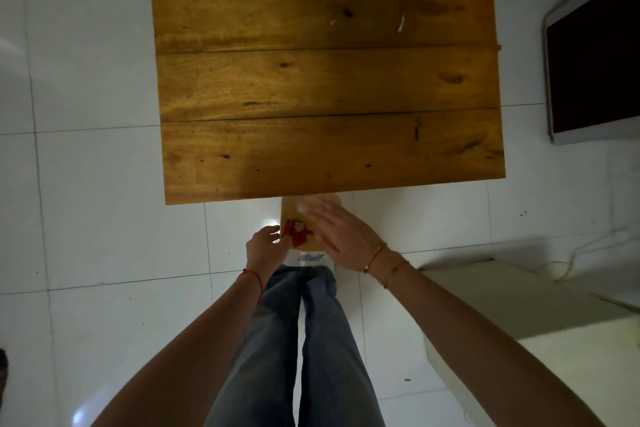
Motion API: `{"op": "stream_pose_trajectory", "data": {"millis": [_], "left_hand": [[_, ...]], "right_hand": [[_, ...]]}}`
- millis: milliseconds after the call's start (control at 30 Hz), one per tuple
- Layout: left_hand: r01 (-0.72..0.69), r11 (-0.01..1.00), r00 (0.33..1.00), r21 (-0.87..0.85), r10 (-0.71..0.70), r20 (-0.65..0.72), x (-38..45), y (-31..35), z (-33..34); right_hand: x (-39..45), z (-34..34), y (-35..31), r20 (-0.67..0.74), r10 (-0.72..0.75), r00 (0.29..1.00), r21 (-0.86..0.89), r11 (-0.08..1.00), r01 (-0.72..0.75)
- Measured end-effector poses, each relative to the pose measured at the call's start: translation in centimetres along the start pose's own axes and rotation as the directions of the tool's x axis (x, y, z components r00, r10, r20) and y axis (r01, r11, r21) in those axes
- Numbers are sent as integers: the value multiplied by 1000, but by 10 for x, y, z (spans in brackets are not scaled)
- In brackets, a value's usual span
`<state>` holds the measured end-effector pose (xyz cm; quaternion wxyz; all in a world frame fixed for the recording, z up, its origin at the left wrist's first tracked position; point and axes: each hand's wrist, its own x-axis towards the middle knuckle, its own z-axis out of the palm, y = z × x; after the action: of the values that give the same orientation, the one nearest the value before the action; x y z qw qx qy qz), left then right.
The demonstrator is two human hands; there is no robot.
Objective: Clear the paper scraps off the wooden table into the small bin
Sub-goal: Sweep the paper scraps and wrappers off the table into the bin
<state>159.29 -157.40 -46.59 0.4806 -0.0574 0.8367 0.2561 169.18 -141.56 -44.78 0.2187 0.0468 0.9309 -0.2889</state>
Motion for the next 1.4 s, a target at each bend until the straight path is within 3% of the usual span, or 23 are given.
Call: {"op": "stream_pose_trajectory", "data": {"millis": [233,500,900,1200,1400], "left_hand": [[-54,994,998,93,50,48,-31,14,1],[-74,978,993,194,55,103,-91,41,7],[-299,890,952,345,254,169,-182,148,55],[-362,914,928,184,334,168,-236,260,166],[-299,952,944,60,286,163,-262,327,240]], "right_hand": [[-49,2,-11,-182,212,960,188,966,-177],[-111,-29,-19,-356,535,766,441,819,-367],[-229,-98,19,-446,736,509,608,667,-432],[-339,-180,138,-462,721,517,577,686,-443],[-400,-228,211,-510,683,523,528,729,-436]]}}
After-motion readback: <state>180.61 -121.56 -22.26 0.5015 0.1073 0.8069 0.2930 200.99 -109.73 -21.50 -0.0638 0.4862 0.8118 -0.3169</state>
